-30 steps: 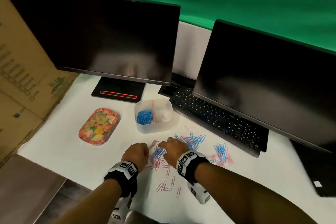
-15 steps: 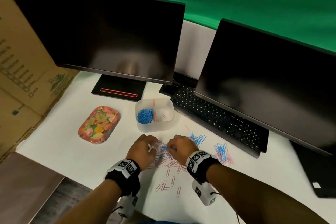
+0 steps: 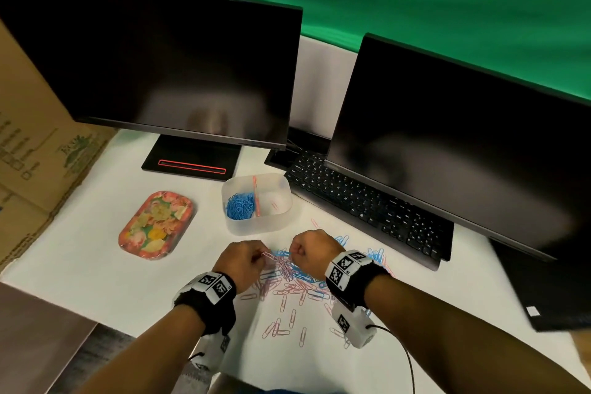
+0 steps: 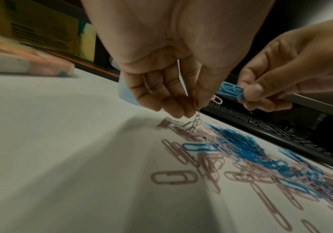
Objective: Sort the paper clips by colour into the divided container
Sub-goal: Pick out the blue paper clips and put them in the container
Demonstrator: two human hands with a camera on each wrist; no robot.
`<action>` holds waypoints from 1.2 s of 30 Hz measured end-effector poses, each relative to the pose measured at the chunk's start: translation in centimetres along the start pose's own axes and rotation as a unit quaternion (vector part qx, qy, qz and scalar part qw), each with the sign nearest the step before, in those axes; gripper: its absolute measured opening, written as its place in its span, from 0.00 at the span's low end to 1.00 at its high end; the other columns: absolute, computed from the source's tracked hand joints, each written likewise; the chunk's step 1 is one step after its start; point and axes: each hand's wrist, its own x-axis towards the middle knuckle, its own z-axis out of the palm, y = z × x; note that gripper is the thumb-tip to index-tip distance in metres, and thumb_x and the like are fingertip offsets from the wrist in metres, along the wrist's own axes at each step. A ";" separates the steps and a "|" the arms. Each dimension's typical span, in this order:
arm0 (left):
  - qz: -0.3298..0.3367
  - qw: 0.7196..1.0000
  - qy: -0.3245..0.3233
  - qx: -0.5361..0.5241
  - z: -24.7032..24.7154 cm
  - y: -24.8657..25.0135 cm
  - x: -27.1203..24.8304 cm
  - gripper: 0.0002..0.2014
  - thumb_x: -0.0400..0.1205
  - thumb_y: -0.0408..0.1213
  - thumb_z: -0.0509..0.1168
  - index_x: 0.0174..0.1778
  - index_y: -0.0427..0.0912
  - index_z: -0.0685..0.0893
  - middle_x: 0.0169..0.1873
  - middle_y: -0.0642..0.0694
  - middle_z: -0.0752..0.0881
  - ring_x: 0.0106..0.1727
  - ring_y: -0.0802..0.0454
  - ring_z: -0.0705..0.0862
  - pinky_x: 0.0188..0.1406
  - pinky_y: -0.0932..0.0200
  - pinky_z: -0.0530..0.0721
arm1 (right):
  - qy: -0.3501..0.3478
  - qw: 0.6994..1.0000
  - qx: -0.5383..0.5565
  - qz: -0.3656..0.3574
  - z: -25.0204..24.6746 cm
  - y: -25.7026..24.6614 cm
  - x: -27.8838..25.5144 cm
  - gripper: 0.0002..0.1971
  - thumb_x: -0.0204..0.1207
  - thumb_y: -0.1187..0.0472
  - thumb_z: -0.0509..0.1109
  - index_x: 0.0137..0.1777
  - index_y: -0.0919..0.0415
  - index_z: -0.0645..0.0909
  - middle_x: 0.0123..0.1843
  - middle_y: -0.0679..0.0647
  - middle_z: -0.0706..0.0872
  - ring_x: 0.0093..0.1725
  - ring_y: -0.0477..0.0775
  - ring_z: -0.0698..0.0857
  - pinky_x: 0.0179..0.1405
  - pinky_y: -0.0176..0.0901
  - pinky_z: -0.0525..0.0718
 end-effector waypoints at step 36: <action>-0.172 0.775 -0.050 -0.606 -0.3 4.0 -0.7 0.18 0.79 0.17 0.55 0.59 0.35 0.81 0.42 0.35 0.86 0.43 0.42 0.86 0.49 0.49 0.87 | 0.045 0.961 0.264 0.069 0.7 -1.2 -0.4 0.02 0.67 0.57 0.76 0.36 0.53 0.89 0.32 0.48 0.88 0.32 0.44 0.83 0.37 0.37 0.81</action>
